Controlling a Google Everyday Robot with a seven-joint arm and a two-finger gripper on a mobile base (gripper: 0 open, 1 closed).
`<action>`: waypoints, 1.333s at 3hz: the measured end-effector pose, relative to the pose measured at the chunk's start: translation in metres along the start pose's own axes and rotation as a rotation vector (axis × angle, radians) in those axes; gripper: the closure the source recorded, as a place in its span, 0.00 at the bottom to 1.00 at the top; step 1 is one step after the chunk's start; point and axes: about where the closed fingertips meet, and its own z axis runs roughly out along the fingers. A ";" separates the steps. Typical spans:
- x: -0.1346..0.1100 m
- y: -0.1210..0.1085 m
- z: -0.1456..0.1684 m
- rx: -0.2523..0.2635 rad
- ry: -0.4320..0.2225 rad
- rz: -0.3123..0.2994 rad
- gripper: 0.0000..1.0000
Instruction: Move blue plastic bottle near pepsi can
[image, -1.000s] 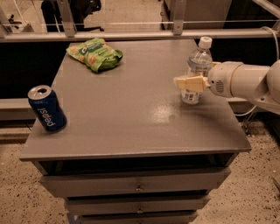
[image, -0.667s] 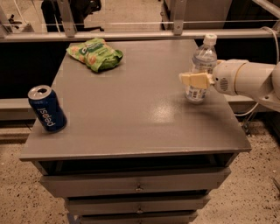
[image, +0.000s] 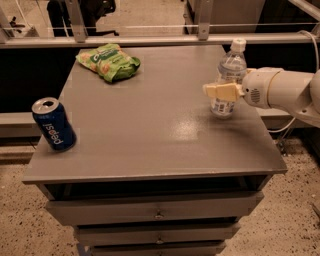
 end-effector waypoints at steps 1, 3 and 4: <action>-0.011 0.030 0.024 -0.066 -0.062 0.019 1.00; -0.059 0.131 0.101 -0.302 -0.150 0.018 1.00; -0.062 0.175 0.117 -0.418 -0.116 0.012 1.00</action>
Offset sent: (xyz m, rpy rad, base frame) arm 0.0360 0.1932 0.0311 0.2271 -0.1038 0.3190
